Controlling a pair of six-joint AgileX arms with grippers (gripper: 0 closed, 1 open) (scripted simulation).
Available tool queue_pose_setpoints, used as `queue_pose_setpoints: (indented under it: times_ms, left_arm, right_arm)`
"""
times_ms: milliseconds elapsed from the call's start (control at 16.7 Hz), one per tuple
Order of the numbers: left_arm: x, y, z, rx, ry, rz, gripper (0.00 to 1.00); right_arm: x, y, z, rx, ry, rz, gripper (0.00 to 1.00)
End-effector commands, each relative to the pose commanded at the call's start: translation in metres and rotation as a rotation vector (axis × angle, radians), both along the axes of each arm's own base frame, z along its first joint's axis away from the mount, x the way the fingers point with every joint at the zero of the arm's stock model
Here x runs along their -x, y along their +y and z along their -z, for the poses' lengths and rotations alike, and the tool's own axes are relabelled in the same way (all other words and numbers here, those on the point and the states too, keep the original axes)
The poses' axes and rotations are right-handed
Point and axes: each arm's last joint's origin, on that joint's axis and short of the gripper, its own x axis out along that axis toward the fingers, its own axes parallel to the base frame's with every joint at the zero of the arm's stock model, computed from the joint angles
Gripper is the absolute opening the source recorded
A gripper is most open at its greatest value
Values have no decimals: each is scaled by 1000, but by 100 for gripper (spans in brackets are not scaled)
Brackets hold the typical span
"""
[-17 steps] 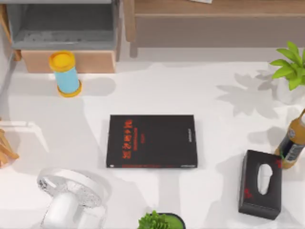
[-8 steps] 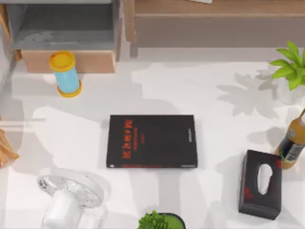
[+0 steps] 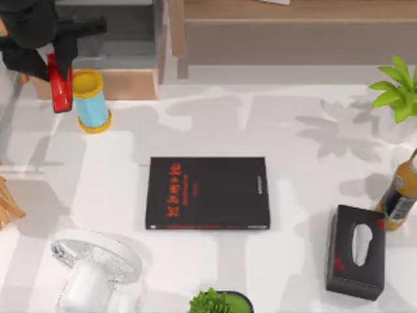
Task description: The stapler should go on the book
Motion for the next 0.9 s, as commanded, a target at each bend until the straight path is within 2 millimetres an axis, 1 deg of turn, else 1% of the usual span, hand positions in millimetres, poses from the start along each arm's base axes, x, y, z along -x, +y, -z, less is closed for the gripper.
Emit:
queue_pose_setpoints:
  times_ms: [120,240,360,480,600,660,720,900]
  left_arm:
    - [14,-57,13,-15,25,38,0]
    - [33,-110,28,-37,39,83,0]
    - [54,-153,42,-61,43,123,0]
    - [75,-185,53,-80,42,153,0]
    - [92,-207,61,-92,41,176,0]
    - [97,-214,63,-95,41,184,0]
    - [101,-217,65,-97,42,189,0]
    - [102,-218,65,-98,42,190,0]
  right_arm:
    - [0,0,0,0,0,0,100]
    - [0,0,0,0,0,0,100]
    - [0,0,0,0,0,0,100]
    - [0,0,0,0,0,0,100]
    - [0,0,0,0,0,0,100]
    - [0,0,0,0,0,0,100]
    - [0,0,0,0,0,0,100]
    - [0,0,0,0,0,0,100]
